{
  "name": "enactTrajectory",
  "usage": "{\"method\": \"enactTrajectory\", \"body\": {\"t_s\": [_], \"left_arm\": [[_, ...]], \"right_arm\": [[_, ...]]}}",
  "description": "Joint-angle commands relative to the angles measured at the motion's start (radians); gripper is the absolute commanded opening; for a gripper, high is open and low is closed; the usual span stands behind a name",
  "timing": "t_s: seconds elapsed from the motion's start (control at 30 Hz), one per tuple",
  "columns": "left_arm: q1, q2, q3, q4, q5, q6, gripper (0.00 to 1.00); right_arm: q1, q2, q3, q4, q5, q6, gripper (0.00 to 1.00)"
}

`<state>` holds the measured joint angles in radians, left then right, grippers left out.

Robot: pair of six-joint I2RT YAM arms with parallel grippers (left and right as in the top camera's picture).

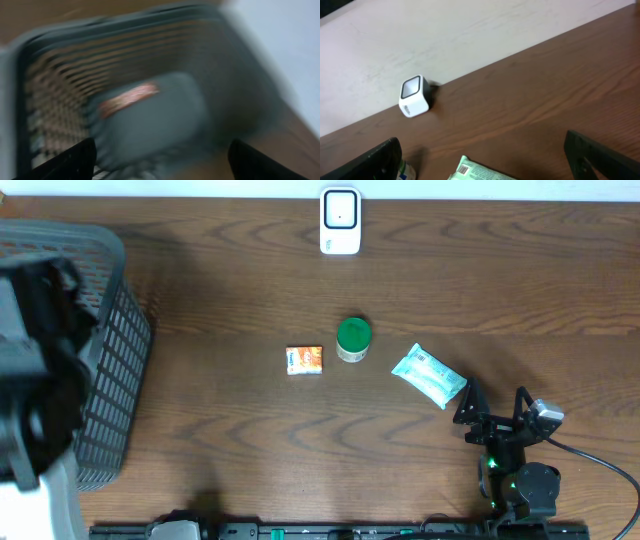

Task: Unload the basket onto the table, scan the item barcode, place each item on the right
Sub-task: 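Reach the left gripper into the basket and grasp the red Top bar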

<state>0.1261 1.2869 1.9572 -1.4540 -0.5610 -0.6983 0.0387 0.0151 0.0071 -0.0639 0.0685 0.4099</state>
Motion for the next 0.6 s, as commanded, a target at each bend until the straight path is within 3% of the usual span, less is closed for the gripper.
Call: {"method": "enactTrajectory", "body": {"t_s": [0.0,0.17,0.27,0.33,0.37,0.43,0.57], "left_arm": [[0.171,0.062,-0.118,-0.01,0.003,-0.157,0.85],[0.238,0.092,-0.346,0.19,0.003,0.006,0.85],[0.266,0.092,-0.484,0.369,0.009,0.19,0.88],[0.29,0.092,-0.56,0.488,0.09,0.414,0.9],[0.311,0.092,-0.599,0.536,0.188,0.581,0.9],[0.362,0.1,-0.65,0.57,0.345,0.776,0.9],[0.506,0.162,-0.695,0.616,0.374,0.817,0.91]], "right_arm": [[0.002,-0.003,-0.002,-0.004,0.008,0.001,0.99],[0.002,-0.003,-0.002,-0.004,0.008,0.001,0.99],[0.002,-0.003,-0.002,-0.004,0.008,0.001,0.99],[0.002,-0.003,-0.002,-0.003,0.008,0.001,0.99],[0.002,-0.003,-0.002,-0.004,0.008,0.001,0.99],[0.002,-0.003,-0.002,-0.003,0.008,0.001,0.99],[0.002,-0.003,-0.002,-0.004,0.008,0.001,0.99]]}}
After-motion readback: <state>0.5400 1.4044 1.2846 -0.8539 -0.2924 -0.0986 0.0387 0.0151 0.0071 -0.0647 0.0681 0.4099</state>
